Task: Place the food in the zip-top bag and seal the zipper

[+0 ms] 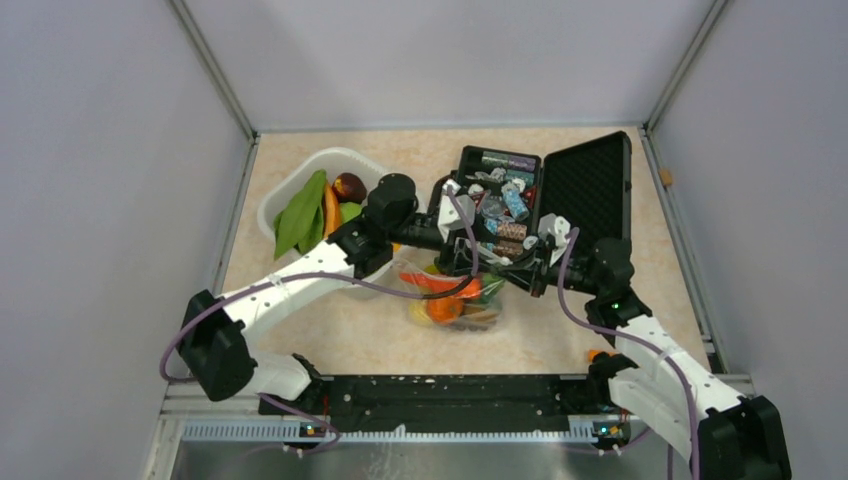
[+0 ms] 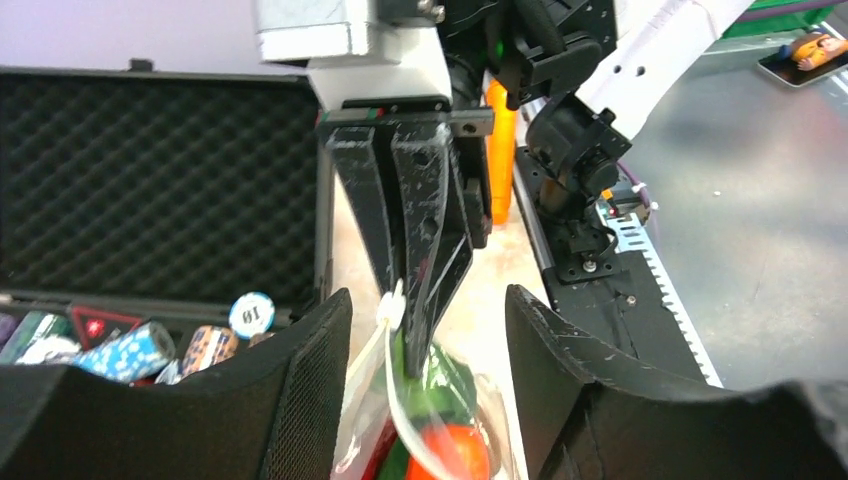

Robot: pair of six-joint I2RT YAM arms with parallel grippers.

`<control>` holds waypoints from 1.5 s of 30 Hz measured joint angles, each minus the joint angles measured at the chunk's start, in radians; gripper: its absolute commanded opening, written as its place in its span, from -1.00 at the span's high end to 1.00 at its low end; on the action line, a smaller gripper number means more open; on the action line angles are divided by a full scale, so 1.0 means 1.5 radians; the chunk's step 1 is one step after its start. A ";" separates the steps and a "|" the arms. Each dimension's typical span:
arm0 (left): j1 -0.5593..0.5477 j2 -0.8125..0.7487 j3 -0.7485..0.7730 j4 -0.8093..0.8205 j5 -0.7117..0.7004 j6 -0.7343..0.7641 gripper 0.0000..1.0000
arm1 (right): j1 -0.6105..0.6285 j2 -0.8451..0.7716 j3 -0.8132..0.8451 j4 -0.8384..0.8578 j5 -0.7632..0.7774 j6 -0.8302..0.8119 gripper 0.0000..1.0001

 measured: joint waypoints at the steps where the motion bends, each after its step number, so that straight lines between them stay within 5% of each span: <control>1: -0.009 0.010 0.008 -0.002 0.002 0.006 -0.14 | 0.000 -0.003 0.001 -0.006 0.001 -0.003 1.00; 9: -0.062 0.054 0.031 -0.036 -0.043 0.051 0.15 | 0.000 -0.007 0.008 -0.021 0.005 -0.008 1.00; 24: -0.061 0.074 0.048 -0.069 -0.109 0.083 0.09 | 0.001 -0.039 0.013 -0.074 0.009 -0.033 1.00; 32: -0.061 0.117 0.104 -0.181 -0.076 0.130 0.69 | 0.001 -0.039 0.013 -0.083 0.014 -0.039 1.00; 37: -0.059 0.117 0.112 -0.202 -0.073 0.138 0.73 | 0.001 -0.039 0.013 -0.087 0.016 -0.042 1.00; 40: -0.059 0.117 0.112 -0.205 -0.076 0.138 1.00 | 0.002 -0.039 0.013 -0.090 0.017 -0.046 1.00; 45: -0.059 0.117 0.113 -0.211 -0.083 0.142 1.00 | 0.004 -0.039 0.016 -0.098 0.026 -0.051 1.00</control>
